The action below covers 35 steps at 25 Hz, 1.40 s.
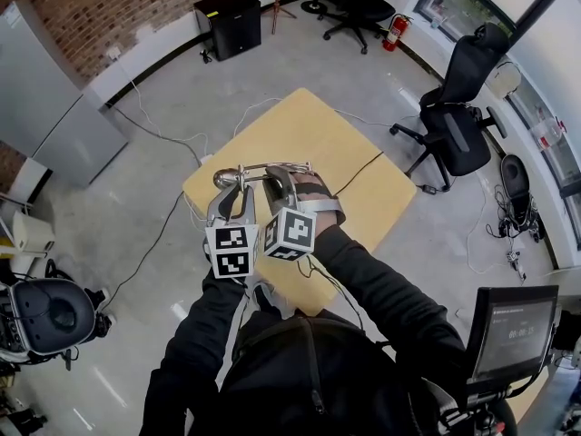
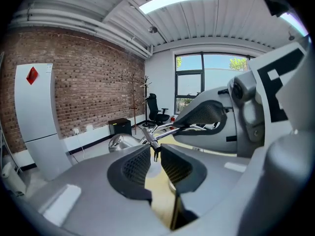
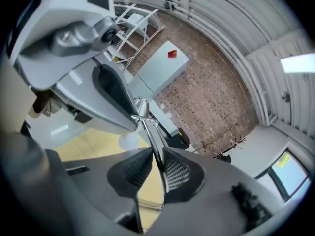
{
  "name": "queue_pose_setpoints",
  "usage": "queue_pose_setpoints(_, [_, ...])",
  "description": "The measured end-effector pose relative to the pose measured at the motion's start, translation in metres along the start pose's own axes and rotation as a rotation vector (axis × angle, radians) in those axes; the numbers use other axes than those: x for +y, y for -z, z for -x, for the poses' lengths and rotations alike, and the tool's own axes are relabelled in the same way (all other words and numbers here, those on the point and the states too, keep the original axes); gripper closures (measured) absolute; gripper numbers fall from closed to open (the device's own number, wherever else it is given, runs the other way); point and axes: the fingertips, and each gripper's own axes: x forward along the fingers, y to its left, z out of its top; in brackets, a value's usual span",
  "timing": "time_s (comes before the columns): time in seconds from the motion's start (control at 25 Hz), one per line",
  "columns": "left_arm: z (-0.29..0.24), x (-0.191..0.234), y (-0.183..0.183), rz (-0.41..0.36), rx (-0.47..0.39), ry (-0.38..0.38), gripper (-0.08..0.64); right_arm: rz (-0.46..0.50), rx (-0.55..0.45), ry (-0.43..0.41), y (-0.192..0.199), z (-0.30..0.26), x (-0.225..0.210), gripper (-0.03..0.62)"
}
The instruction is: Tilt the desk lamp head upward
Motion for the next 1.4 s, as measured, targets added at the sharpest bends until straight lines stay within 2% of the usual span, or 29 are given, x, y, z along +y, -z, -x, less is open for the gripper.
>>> queue_pose_setpoints(0.28, [0.017,0.003,-0.003,-0.096,-0.025,0.012,0.466,-0.142,-0.048,-0.025,-0.004,0.004,-0.004,0.523])
queue_pose_setpoints(0.36, [0.025,0.007,0.000,-0.053,-0.049,0.017,0.460,-0.172,-0.062,-0.029,-0.004,0.005,-0.005,0.520])
queue_pose_setpoints(0.44, [0.032,0.017,0.007,0.031,-0.066,0.022,0.449,-0.184,-0.071,-0.032,-0.005,0.006,-0.005,0.518])
queue_pose_setpoints(0.52, [0.029,0.028,0.020,0.099,-0.051,0.038,0.386,-0.183,-0.074,-0.038,-0.005,0.006,-0.004,0.518])
queue_pose_setpoints(0.6, [0.016,0.031,0.037,0.104,-0.011,0.068,0.303,-0.180,-0.074,-0.042,-0.003,0.007,-0.005,0.518])
queue_pose_setpoints(0.64, [0.008,0.029,0.044,0.090,0.008,0.087,0.287,-0.180,-0.074,-0.042,-0.002,0.008,-0.005,0.518])
queue_pose_setpoints(0.76, [-0.017,0.021,0.051,0.084,0.016,0.138,0.285,-0.180,-0.074,-0.042,-0.002,0.010,-0.005,0.518])
queue_pose_setpoints(0.92, [-0.030,0.030,0.037,0.244,-0.062,0.158,0.297,-0.167,-0.070,-0.036,-0.005,0.009,-0.006,0.518])
queue_pose_setpoints(1.08, [-0.031,0.031,0.033,0.251,-0.085,0.141,0.314,-0.129,-0.078,-0.020,-0.003,0.008,-0.005,0.518])
queue_pose_setpoints(1.16, [-0.030,0.033,0.032,0.255,-0.088,0.142,0.314,-0.179,-0.123,-0.036,-0.009,0.012,-0.006,0.512])
queue_pose_setpoints(1.24, [-0.029,0.033,0.030,0.256,-0.092,0.142,0.314,-0.272,-0.184,-0.034,-0.012,0.026,-0.011,0.459])
queue_pose_setpoints(1.32, [-0.027,0.031,0.027,0.250,-0.095,0.142,0.313,-0.359,-0.230,0.015,-0.003,0.049,-0.024,0.438])
queue_pose_setpoints(1.4, [-0.025,0.030,0.026,0.234,-0.092,0.145,0.313,-0.474,-0.224,0.083,0.024,0.067,-0.037,0.416])
